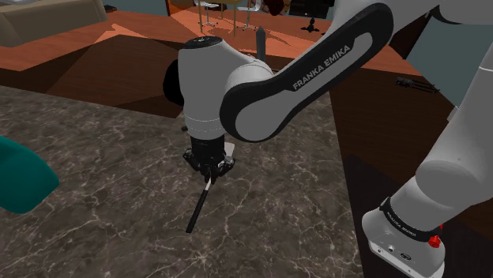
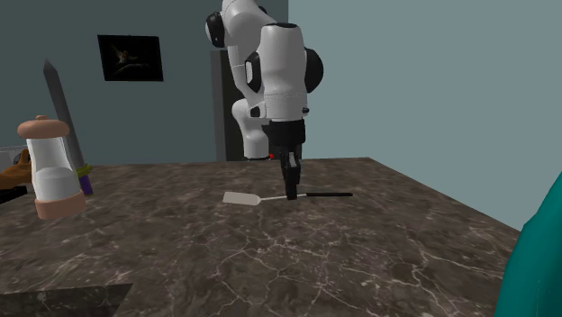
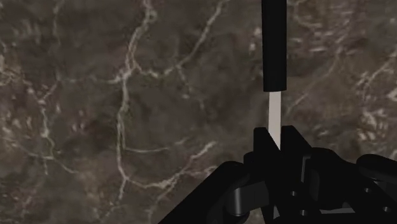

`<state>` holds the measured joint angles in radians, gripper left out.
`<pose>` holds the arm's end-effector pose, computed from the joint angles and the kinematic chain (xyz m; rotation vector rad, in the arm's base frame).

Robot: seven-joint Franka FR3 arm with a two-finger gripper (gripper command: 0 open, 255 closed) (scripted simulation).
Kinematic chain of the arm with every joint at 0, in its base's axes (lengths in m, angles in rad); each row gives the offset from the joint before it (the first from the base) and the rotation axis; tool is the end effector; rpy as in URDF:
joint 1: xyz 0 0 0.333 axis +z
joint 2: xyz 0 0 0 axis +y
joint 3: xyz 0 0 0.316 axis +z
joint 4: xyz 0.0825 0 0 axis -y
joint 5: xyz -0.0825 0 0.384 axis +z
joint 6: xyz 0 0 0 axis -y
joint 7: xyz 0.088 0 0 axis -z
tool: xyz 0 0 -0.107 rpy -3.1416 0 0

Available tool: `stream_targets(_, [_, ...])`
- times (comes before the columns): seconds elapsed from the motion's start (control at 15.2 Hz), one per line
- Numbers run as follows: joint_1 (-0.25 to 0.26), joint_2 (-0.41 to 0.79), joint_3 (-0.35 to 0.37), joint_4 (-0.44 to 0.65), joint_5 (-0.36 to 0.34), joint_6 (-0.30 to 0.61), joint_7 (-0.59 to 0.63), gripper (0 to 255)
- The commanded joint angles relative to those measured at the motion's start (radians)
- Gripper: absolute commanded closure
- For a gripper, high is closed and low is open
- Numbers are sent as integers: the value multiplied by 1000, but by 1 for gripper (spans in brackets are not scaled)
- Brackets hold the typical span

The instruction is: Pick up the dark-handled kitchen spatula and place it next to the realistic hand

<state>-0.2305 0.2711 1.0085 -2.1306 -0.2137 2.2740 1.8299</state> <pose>0.4111 0.3824 0.3386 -2.7799 1.3962 0.0928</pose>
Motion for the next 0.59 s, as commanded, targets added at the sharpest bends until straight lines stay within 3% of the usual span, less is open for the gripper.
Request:
stream_targets(0.0, [0,0,0,0,0,0,0,255])
stream_targets(0.2, [0,0,0,0,0,0,0,255])
stream_targets(0.53, [-36,-55,37,24,62,-55,-40,255])
